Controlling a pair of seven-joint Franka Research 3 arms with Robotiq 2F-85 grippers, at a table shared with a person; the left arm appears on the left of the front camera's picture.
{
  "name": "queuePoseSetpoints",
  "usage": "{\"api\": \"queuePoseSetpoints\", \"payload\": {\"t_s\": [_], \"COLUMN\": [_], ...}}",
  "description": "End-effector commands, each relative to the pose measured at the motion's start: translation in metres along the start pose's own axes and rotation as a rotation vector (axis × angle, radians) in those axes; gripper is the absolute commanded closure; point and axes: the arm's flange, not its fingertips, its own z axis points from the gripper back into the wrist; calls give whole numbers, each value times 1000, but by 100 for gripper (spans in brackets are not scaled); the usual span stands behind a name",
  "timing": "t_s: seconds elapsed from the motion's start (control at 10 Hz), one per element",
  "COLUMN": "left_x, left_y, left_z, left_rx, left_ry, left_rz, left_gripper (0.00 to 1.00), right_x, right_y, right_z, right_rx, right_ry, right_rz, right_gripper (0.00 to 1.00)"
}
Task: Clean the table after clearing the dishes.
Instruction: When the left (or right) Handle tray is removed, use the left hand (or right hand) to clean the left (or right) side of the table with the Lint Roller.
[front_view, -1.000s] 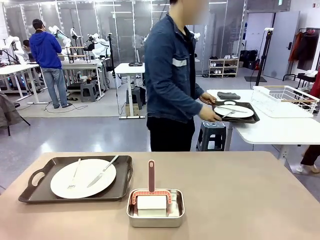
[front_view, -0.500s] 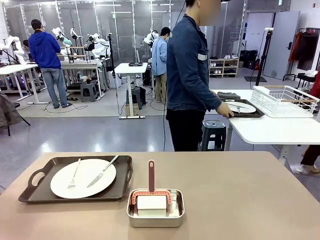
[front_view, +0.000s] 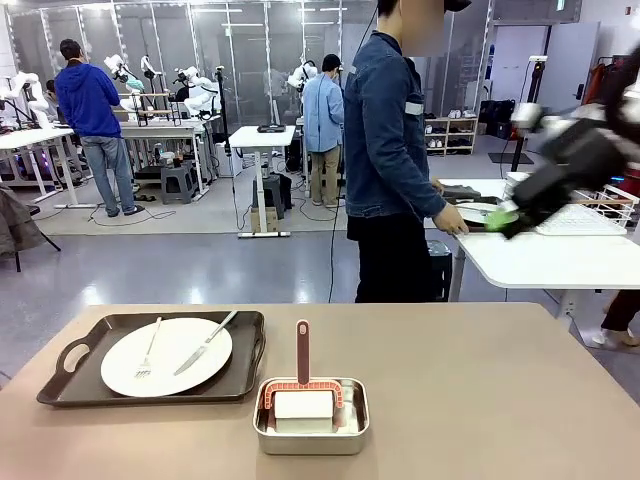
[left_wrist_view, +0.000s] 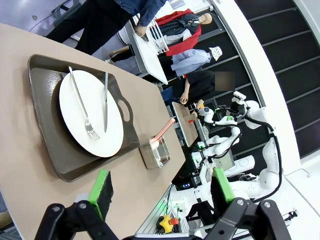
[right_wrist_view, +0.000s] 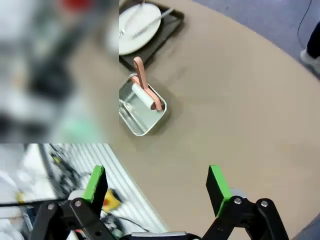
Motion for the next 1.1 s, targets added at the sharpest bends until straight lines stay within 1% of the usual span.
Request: {"api": "queuePoseSetpoints", "payload": {"t_s": [0.0, 0.1, 0.2, 0.3, 0.4, 0.5, 0.6, 0.7, 0.8, 1.0], "left_x": [-1, -1, -1, -1, -1, -1, -1, -1, -1, -1], "left_y": [-2, -2, -2, -2, -2, -2, -2, -2, -2, -2], "left_z": [1, 1, 1, 1, 1, 1, 1, 1, 1, 1], "left_rx": [-13, -13, -13, -13, -13, -13, -13, -13, -13, -13], "left_ry": [-1, -1, -1, -1, -1, -1, -1, -1, -1, -1], "left_rz": [0, 0, 0, 0, 0, 0, 0, 0, 0, 0], "left_gripper": [0, 0, 0, 0, 0, 0, 0, 0, 0, 0], "right_x": [39, 61, 73, 80, 82, 80, 75, 67, 67, 67], "right_y": [-1, 18, 31, 40, 47, 55, 60, 62, 56, 56], "right_z": [-56, -104, -147, -184, -213, -234, -249, -253, -255, -255], "right_rx": [-196, -236, -267, -242, -222, -193, -180, -172, -172, -172], "right_ry": [121, 189, 260, 314, 346, 370, 393, 441, 380, 380], "right_rz": [125, 191, 247, 278, 298, 318, 333, 338, 337, 337], "right_gripper": [0, 0, 0, 0, 0, 0, 0, 0, 0, 0]}}
